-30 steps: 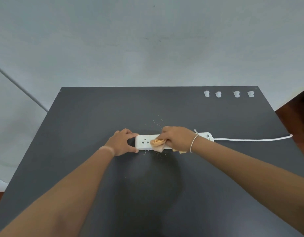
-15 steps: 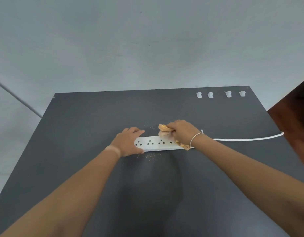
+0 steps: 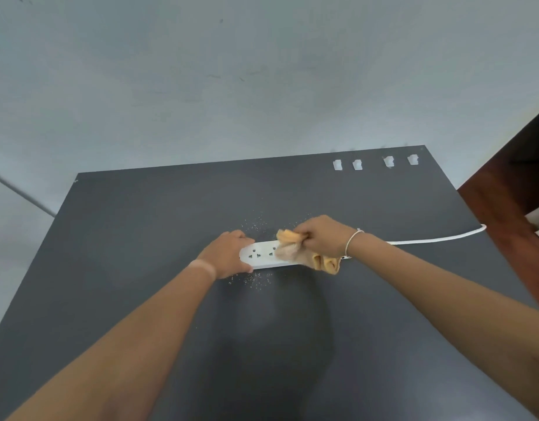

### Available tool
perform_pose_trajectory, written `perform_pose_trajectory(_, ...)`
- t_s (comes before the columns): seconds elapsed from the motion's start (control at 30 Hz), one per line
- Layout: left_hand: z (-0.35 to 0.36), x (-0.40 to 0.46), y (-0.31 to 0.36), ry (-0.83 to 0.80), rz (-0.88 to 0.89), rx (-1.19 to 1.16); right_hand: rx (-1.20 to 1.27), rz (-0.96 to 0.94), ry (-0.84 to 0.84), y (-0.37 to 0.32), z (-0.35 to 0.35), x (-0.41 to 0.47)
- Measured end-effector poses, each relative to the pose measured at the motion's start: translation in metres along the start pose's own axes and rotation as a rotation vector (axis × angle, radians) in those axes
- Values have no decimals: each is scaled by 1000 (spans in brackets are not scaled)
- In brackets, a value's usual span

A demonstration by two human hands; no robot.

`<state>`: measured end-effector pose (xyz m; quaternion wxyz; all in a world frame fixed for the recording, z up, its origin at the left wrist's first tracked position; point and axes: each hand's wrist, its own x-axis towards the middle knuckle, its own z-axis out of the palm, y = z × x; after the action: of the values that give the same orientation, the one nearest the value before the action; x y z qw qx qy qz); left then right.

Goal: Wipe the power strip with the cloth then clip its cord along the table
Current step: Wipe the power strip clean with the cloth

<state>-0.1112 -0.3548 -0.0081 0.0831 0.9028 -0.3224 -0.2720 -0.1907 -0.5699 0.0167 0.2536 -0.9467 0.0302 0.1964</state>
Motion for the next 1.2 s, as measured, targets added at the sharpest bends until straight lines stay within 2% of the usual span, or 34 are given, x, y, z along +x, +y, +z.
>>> perform_pose_trajectory(0.03, 0, 0, 0, -2, -3, -4, -51, 13, -11, 1, 2, 0)
perform_pose_trajectory(0.1, 0, 0, 0, 0, -9, -16, -91, 99, 112, 10, -6, 0)
perform_pose_trajectory(0.17, 1, 0, 0, 9, -13, -21, -30, 138, 198, 20, -14, -1)
perform_pose_trajectory(0.23, 1, 0, 0, 7, -13, -21, 69, 114, 125, 23, -15, -2)
perform_pose_trajectory(0.33, 0, 0, 0, -2, -10, -16, -21, 91, -59, 19, -4, -4)
perform_pose_trajectory(0.37, 0, 1, 0, -3, -10, -14, -46, 110, -45, 20, -6, -4)
perform_pose_trajectory(0.43, 0, 1, 0, -2, -13, -15, -43, 152, 93, 23, -17, -5)
perform_pose_trajectory(0.5, 1, 0, 0, 1, -17, -17, 35, 142, 161, 26, -24, -5)
perform_pose_trajectory(0.57, 0, -1, 0, 2, -19, -19, 50, 129, -6, 21, -25, -6)
perform_pose_trajectory(0.63, -1, -1, 1, -2, -19, -18, -99, 143, -160, 17, -21, -5)
perform_pose_trajectory(0.67, -2, -1, 1, -4, -18, -18, -151, 154, -149, 19, -21, -1)
perform_pose_trajectory(0.8, -2, -1, 1, -4, -15, -16, -172, 131, 125, 25, -35, 11)
perform_pose_trajectory(0.83, -2, 0, 1, -5, -16, -16, -137, 102, 105, 23, -38, 12)
perform_pose_trajectory(0.9, -1, 0, 1, -7, -19, -19, -72, 93, -60, 16, -41, 8)
perform_pose_trajectory(0.97, -1, 0, 1, -6, -26, -21, -136, 125, -175, 16, -37, 8)
perform_pose_trajectory(1.0, -1, 0, 1, -9, -28, -20, -182, 151, -157, 18, -35, 9)
perform_pose_trajectory(1.07, -1, -1, 2, -12, -25, -11, -205, 176, -9, 23, -36, 9)
perform_pose_trajectory(1.13, -1, -1, 2, -11, -25, -2, -94, 151, 97, 26, -40, 7)
perform_pose_trajectory(1.2, -1, -1, 2, -16, -33, 1, 10, 127, 21, 24, -39, 1)
